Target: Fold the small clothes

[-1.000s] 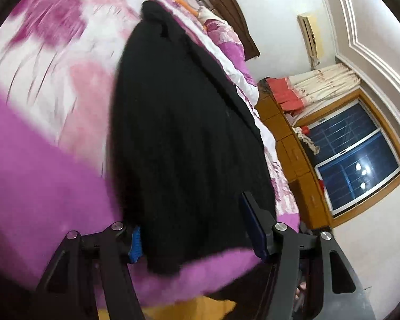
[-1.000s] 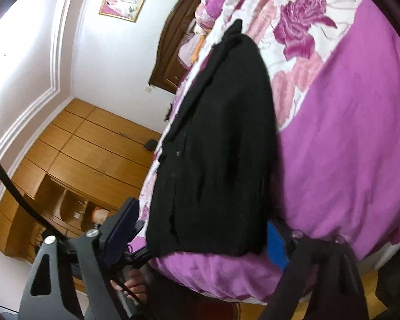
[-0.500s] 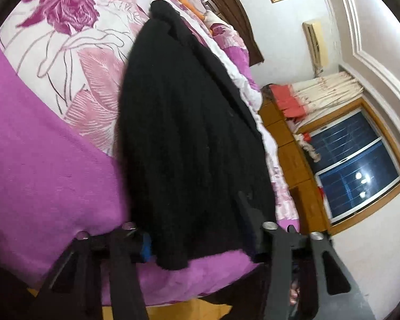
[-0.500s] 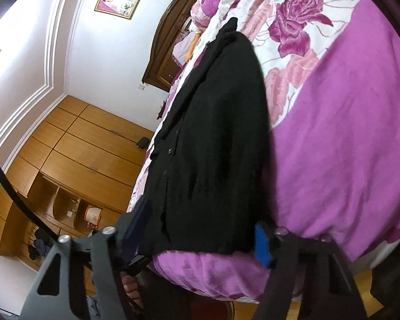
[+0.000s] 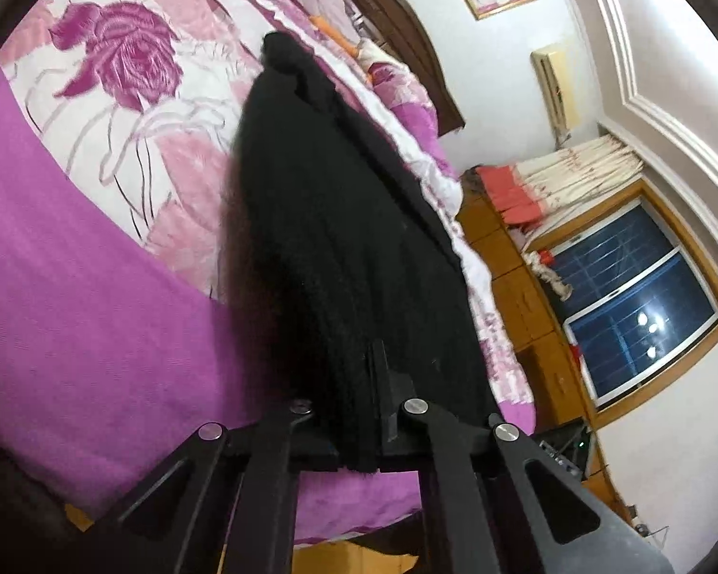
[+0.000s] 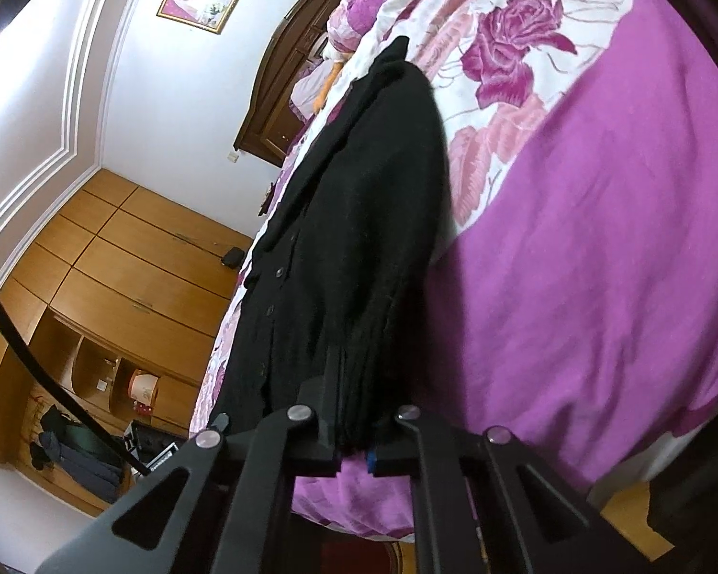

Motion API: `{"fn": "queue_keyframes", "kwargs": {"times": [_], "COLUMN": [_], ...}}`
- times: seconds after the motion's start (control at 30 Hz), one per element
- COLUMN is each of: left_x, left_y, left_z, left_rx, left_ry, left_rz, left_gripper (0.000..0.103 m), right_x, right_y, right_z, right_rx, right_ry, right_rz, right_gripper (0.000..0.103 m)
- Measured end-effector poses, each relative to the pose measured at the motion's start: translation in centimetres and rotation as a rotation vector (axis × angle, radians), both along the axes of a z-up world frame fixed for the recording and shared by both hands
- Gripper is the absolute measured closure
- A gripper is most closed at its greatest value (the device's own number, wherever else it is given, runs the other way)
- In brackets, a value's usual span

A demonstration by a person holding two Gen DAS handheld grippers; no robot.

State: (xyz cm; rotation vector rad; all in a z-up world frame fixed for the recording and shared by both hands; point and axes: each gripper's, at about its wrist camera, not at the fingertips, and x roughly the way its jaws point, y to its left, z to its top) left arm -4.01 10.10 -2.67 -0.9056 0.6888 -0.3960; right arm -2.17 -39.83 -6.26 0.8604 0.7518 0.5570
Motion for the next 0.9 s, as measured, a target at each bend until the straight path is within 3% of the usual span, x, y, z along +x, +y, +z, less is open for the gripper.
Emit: {"fn": "queue_keyframes", "kwargs": {"times": [0.2, 0.4, 0.63, 0.9], "left_x": [0.7, 3.9, 10.4, 21.8], "left_y": [0.7, 0.8, 1.7, 2.5], "left_z": [1.8, 4.3, 6.5, 6.8], "left_rx": [-0.044, -0.068, -0.045, 0.038], "left_ry": [-0.037, -0.069, -0.104, -0.121], "left_rz": [0.021, 0.003, 0.011, 0.015], "left_gripper": [0.103, 0.103, 0.103, 0.103], "right_x": [-0.1, 2.8, 10.2, 21.8], "right_y": [-0.1, 1.0, 1.3, 2.6], "right_z": [3.5, 6.3, 9.2, 9.7], "right_rx": [0.038, 0.016, -0.005, -0.038], "right_ry": [-0.128, -0.177, -0.243, -0.284], "right_rz": [0.030, 0.068, 0.056, 0.029], "right_gripper": [0.097, 0.097, 0.097, 0.097]}}
